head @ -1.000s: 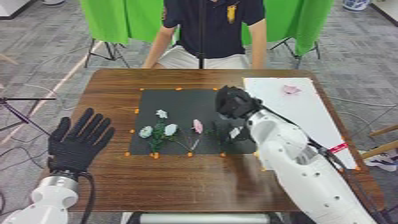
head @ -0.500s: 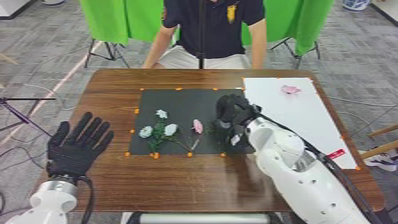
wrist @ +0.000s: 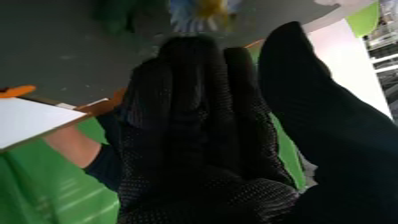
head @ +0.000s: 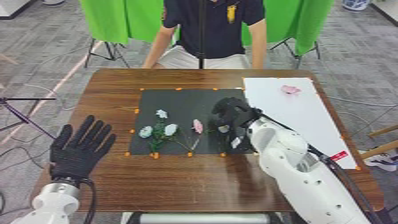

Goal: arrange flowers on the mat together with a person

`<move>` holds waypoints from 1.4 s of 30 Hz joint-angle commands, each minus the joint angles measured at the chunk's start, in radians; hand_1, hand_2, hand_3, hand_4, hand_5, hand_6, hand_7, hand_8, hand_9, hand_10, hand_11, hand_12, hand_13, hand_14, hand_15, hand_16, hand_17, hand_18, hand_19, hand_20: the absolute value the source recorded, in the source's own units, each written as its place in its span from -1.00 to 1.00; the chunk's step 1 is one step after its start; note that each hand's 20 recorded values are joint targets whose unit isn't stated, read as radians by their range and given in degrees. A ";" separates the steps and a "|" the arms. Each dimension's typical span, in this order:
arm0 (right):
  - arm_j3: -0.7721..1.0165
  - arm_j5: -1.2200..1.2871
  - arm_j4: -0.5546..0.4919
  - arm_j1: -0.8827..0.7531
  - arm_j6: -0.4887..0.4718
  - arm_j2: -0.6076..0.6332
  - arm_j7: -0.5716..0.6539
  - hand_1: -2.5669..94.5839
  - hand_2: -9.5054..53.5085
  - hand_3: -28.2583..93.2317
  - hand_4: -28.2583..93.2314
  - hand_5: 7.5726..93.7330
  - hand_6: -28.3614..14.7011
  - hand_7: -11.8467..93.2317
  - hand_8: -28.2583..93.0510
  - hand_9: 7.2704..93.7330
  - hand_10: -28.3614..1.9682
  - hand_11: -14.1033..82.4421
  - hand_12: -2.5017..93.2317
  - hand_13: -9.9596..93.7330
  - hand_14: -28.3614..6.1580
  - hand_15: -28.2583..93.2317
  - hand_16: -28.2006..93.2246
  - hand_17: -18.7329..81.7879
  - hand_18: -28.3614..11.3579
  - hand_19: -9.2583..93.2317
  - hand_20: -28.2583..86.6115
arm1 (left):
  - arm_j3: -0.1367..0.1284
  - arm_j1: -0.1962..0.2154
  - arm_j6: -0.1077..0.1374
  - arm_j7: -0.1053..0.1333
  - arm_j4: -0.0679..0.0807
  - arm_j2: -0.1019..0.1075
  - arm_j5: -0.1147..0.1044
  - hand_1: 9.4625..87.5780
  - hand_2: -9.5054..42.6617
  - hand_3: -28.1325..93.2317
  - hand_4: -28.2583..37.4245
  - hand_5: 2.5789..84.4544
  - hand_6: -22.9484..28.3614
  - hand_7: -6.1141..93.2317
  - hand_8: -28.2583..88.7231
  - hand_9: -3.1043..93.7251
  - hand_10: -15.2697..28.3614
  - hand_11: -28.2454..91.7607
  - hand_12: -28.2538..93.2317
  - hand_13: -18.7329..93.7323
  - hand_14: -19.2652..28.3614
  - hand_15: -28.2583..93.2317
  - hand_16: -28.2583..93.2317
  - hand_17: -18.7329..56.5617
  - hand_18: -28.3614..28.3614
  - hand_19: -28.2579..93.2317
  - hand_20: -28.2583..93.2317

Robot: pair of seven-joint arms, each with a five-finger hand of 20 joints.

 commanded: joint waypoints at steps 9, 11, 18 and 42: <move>0.190 0.195 -0.214 -0.134 0.150 0.111 0.138 -0.25 -1.00 0.78 -0.96 -0.49 -0.03 -0.59 -0.67 -0.40 -0.09 -0.55 -0.68 -0.01 -0.23 0.25 -0.27 -0.02 -0.52 0.63 0.00 | -0.003 -0.030 -0.001 0.006 0.015 0.005 -0.002 -0.58 0.06 0.63 -1.00 0.00 0.20 -0.59 -0.69 -0.15 0.42 -0.17 -0.39 -0.14 0.50 0.06 -0.66 -0.66 0.52 0.07 -0.30; 0.263 0.293 -0.250 -0.188 0.180 0.128 0.129 -0.29 -1.00 0.77 -0.94 -0.51 -0.05 -0.62 -0.66 -0.42 -0.10 -0.57 -0.68 -0.04 -0.26 0.22 -0.28 -0.04 -0.52 0.59 -0.02 | -0.006 -0.031 -0.006 0.012 0.014 0.005 -0.001 -0.58 0.06 0.63 -1.00 0.00 0.20 -0.59 -0.70 -0.15 0.42 -0.17 -0.39 -0.14 0.49 0.05 -0.65 -0.66 0.52 0.07 -0.30; 0.448 0.844 -0.227 -0.362 0.447 0.197 -0.201 -0.48 -0.51 0.76 -0.93 -0.55 -0.01 -0.58 -0.66 -0.57 -0.10 -0.64 -0.66 -0.26 -0.23 -0.01 -0.30 -0.21 -0.44 0.25 -0.24 | -0.034 -0.018 -0.015 0.036 0.013 0.006 -0.001 -0.59 0.06 0.63 -1.00 0.01 0.20 -0.60 -0.70 -0.13 0.41 -0.18 -0.40 -0.12 0.46 0.02 -0.67 -0.66 0.52 0.06 -0.30; 0.687 1.187 -0.376 -0.682 0.399 0.026 -0.321 -0.67 -0.35 0.83 -0.97 -0.46 0.13 -0.52 -0.70 -0.52 0.10 -0.65 -0.73 -0.38 0.08 -0.38 -0.33 -0.34 -0.08 -0.25 -0.37 | -0.079 0.026 -0.023 0.081 -0.012 0.006 -0.005 -0.59 0.07 0.63 -1.00 0.04 0.19 -0.63 -0.70 -0.09 0.40 -0.21 -0.42 -0.10 0.41 -0.05 -0.66 -0.65 0.51 0.05 -0.30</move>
